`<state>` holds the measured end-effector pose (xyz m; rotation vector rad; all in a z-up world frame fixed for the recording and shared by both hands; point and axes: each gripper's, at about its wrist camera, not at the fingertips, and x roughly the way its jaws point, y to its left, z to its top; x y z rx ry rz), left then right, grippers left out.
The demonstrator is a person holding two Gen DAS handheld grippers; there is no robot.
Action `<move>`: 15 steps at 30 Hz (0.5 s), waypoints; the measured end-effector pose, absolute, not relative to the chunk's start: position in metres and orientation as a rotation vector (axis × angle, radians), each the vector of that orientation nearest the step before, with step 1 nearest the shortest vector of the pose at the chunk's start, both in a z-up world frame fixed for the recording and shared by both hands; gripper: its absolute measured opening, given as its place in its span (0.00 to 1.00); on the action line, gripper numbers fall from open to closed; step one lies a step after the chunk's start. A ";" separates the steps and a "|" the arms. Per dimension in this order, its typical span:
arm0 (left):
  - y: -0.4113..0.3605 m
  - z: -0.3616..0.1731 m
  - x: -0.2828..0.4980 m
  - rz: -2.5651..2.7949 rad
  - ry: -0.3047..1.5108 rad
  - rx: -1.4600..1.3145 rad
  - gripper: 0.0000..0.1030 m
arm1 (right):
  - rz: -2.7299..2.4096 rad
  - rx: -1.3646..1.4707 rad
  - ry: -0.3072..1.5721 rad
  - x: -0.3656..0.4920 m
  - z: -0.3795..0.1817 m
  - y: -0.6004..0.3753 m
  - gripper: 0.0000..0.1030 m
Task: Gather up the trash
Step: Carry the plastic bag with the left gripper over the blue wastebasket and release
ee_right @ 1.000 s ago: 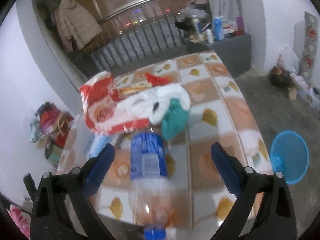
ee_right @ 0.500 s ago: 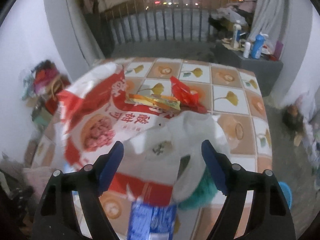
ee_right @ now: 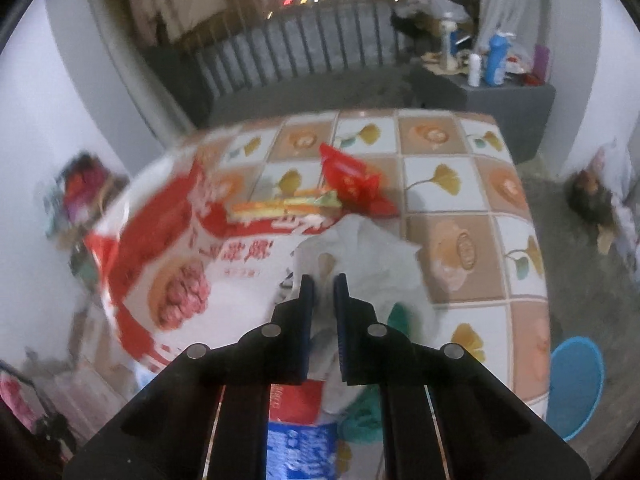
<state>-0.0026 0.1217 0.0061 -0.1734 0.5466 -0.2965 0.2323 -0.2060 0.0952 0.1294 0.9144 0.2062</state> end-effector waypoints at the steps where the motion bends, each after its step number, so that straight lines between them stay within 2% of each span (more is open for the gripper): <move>1: 0.121 0.009 -0.003 -0.299 0.542 -0.172 0.00 | 0.205 0.147 0.899 0.230 0.099 -0.211 0.08; 15: 0.066 0.090 0.015 -0.546 0.439 -0.198 0.00 | 0.293 0.494 0.634 0.143 0.163 -0.325 0.07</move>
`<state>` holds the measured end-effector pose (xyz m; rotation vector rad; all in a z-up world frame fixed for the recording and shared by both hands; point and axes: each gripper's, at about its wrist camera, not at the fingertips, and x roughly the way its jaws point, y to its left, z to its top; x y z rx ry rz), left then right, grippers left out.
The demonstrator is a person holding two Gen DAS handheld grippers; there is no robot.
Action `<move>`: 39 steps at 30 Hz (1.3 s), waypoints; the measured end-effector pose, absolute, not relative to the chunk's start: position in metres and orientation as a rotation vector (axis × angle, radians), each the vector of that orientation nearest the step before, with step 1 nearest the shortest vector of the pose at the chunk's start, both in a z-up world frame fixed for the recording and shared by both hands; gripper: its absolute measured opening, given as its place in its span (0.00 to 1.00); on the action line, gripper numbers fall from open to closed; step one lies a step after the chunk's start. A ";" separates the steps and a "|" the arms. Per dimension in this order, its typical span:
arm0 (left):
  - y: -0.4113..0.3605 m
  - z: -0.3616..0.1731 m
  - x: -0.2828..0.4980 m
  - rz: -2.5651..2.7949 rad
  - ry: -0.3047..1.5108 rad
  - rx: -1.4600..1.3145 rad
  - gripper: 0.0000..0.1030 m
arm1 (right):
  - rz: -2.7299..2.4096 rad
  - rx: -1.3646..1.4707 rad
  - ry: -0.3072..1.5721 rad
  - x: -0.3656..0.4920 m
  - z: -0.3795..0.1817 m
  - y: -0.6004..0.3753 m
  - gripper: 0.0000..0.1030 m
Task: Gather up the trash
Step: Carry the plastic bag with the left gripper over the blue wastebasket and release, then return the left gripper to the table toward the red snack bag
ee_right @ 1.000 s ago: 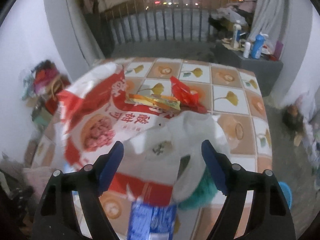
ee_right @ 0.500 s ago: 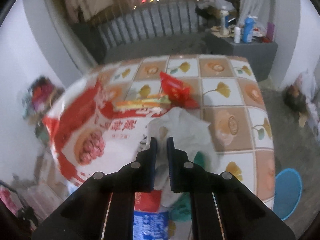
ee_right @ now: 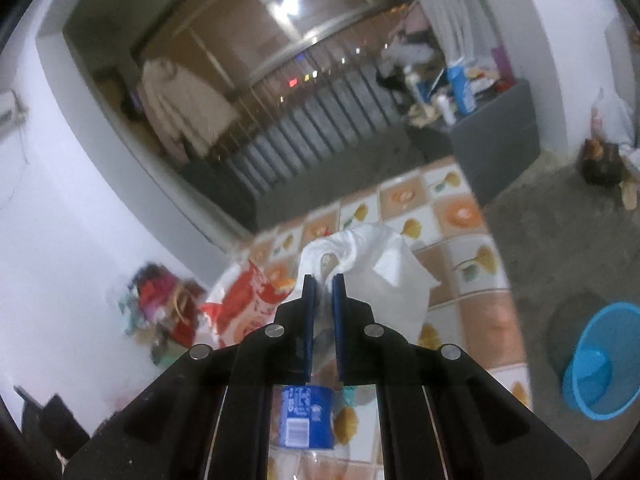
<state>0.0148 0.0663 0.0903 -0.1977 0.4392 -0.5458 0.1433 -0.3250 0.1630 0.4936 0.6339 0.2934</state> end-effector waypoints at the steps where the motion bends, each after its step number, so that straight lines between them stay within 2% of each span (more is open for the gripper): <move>1: 0.061 0.096 0.020 -0.579 0.444 -0.211 0.00 | 0.285 0.502 0.612 0.132 0.167 -0.335 0.07; 7: -0.014 0.130 0.079 -0.835 0.551 -0.256 0.00 | 0.195 0.566 0.545 0.079 0.159 -0.393 0.07; 14: -0.185 0.136 0.146 -1.058 0.772 -0.089 0.00 | 0.012 0.684 0.550 0.033 0.115 -0.473 0.07; 18: -0.304 0.101 0.164 -1.091 0.938 0.088 0.00 | -0.103 0.771 0.578 0.024 0.070 -0.513 0.07; 23: -0.435 0.032 0.177 -1.089 1.085 0.290 0.00 | -0.199 0.927 0.616 0.030 -0.002 -0.563 0.07; 27: -0.507 -0.023 0.192 -1.044 1.142 0.413 0.00 | -0.253 1.027 0.636 0.039 -0.045 -0.598 0.08; 30: -0.543 -0.058 0.204 -1.018 1.165 0.461 0.01 | -0.280 1.085 0.656 0.046 -0.079 -0.618 0.13; 31: -0.553 -0.066 0.207 -1.019 1.173 0.473 0.02 | -0.286 1.109 0.672 0.053 -0.093 -0.626 0.22; 32: -0.562 -0.076 0.211 -1.010 1.180 0.502 0.11 | -0.287 1.125 0.692 0.056 -0.103 -0.632 0.30; 33: -0.565 -0.085 0.213 -0.988 1.182 0.532 0.19 | -0.302 1.140 0.719 0.059 -0.115 -0.636 0.43; 34: -0.568 -0.088 0.212 -0.964 1.178 0.547 0.35 | -0.329 1.142 0.744 0.062 -0.122 -0.640 0.49; 38: -0.555 -0.080 0.217 -0.955 1.154 0.475 0.49 | -0.398 1.102 0.811 0.067 -0.129 -0.642 0.50; 39: -0.552 -0.074 0.217 -0.961 1.148 0.461 0.49 | -0.399 1.103 0.803 0.063 -0.127 -0.642 0.51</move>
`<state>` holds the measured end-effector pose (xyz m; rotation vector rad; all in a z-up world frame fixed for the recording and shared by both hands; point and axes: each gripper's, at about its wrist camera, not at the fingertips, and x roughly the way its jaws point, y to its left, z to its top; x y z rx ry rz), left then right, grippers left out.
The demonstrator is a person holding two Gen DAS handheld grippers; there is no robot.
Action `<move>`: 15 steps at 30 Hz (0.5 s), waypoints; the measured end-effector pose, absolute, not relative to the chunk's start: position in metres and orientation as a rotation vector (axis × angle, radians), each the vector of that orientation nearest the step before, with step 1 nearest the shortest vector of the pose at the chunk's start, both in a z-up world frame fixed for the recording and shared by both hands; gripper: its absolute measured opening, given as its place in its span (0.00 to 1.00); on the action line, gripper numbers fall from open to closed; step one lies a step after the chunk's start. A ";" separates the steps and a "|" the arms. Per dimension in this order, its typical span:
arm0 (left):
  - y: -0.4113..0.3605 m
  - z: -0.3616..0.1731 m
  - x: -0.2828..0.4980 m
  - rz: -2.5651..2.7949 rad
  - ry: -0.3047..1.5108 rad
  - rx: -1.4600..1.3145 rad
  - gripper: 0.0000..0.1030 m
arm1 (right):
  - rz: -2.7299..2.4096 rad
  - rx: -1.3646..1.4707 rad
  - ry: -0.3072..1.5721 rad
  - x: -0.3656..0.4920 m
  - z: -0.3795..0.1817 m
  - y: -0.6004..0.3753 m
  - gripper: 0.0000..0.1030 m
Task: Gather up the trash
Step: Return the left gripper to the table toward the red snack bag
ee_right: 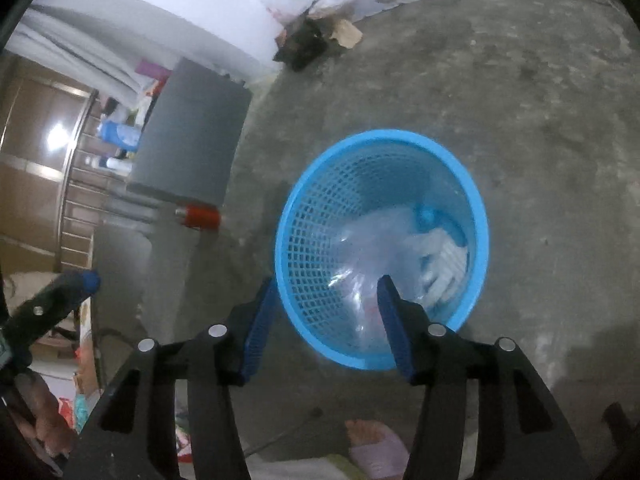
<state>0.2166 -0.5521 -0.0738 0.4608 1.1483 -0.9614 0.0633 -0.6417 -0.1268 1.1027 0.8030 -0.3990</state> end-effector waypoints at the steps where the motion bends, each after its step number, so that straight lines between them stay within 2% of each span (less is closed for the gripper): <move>1: -0.548 -0.068 0.215 -0.966 1.136 0.452 0.50 | -0.404 1.095 0.789 0.060 -0.119 -0.640 0.53; 3: -0.534 -0.046 0.208 -0.976 1.095 0.442 0.54 | -0.421 1.047 0.770 0.051 -0.104 -0.637 0.56; 5: -0.510 -0.016 0.196 -1.028 1.068 0.402 0.64 | -0.452 0.970 0.742 0.040 -0.085 -0.630 0.60; 9: -0.444 0.043 0.178 -1.074 1.001 0.296 0.66 | -0.529 0.764 0.671 0.010 -0.026 -0.600 0.75; 10: -0.424 0.059 0.173 -1.064 0.965 0.256 0.71 | -0.543 0.703 0.649 0.005 -0.005 -0.588 0.79; 11: -0.395 0.079 0.167 -1.054 0.916 0.193 0.85 | -0.547 0.665 0.634 -0.002 0.007 -0.580 0.82; 12: -0.368 0.096 0.161 -1.043 0.874 0.135 0.92 | -0.552 0.615 0.613 -0.006 0.020 -0.569 0.88; 13: -0.344 0.108 0.156 -1.023 0.838 0.086 0.95 | -0.559 0.572 0.599 -0.008 0.031 -0.558 0.92; 15: -0.290 0.129 0.145 -0.983 0.784 0.014 0.95 | -0.573 0.452 0.578 -0.008 0.057 -0.526 0.92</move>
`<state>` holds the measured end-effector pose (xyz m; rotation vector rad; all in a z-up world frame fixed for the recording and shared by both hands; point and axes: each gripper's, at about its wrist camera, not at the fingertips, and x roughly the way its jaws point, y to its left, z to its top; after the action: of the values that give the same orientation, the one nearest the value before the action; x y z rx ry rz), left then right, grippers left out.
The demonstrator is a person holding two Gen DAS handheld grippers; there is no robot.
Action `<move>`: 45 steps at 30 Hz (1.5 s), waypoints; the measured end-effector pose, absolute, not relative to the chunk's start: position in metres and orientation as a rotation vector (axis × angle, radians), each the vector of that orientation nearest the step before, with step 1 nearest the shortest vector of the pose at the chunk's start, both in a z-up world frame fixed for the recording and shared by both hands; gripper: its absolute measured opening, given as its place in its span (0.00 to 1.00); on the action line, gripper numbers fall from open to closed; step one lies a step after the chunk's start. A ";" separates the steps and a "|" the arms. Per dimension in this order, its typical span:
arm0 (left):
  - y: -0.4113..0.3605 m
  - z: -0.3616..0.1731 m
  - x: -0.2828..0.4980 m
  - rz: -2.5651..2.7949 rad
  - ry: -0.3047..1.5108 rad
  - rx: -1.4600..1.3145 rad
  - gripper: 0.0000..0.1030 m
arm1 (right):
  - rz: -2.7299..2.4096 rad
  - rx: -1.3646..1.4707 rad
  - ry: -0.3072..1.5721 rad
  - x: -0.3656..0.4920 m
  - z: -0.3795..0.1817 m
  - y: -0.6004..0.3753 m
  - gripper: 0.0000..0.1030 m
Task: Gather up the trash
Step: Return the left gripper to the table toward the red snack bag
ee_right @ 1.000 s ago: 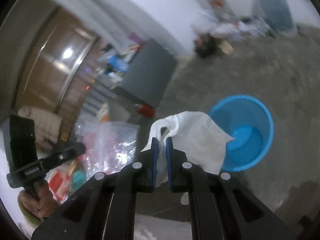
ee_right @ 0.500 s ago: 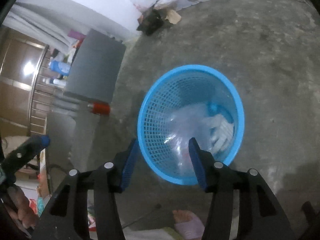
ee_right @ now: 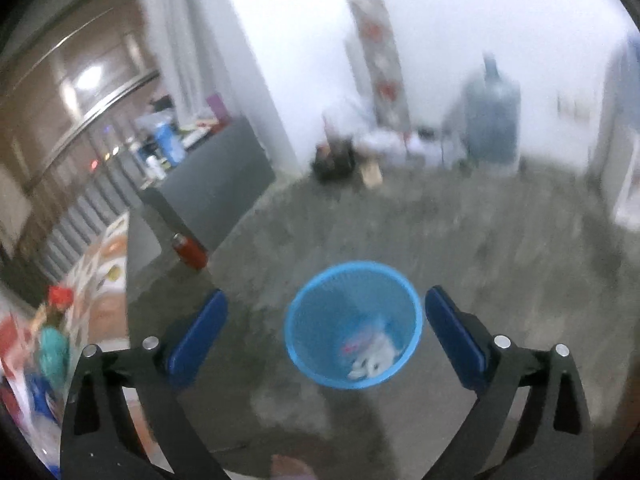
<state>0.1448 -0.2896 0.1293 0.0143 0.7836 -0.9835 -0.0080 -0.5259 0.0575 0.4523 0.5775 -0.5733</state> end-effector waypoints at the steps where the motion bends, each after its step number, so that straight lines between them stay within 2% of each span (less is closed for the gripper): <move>1: -0.274 0.133 0.141 -0.965 0.782 0.013 0.95 | -0.586 0.389 0.573 -0.009 0.069 -0.511 0.92; 7: -0.143 0.120 0.121 -0.689 0.812 -0.073 0.95 | -0.577 0.167 0.510 -0.004 0.098 -0.440 0.92; 13: -0.043 0.101 0.102 -0.522 0.778 -0.140 0.95 | -0.400 -0.046 0.579 0.023 0.099 -0.373 0.92; 18: 0.012 0.086 0.086 -0.460 0.725 -0.205 0.95 | -0.193 -0.004 0.573 0.034 0.104 -0.335 0.92; 25: 0.063 0.054 0.077 -0.384 0.712 -0.302 0.95 | 0.020 0.144 0.599 0.058 0.124 -0.291 0.92; 34: 0.100 0.019 0.093 -0.306 0.658 -0.244 0.95 | 0.184 0.283 0.664 0.087 0.126 -0.247 0.92; 45: 0.132 -0.008 0.130 -0.287 0.620 -0.295 0.93 | 0.348 0.152 0.732 0.135 0.128 -0.160 0.86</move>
<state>0.1299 0.1319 -0.0076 -0.2949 0.6202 -0.2869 0.1346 -0.1595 0.1278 0.1521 0.7320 0.3481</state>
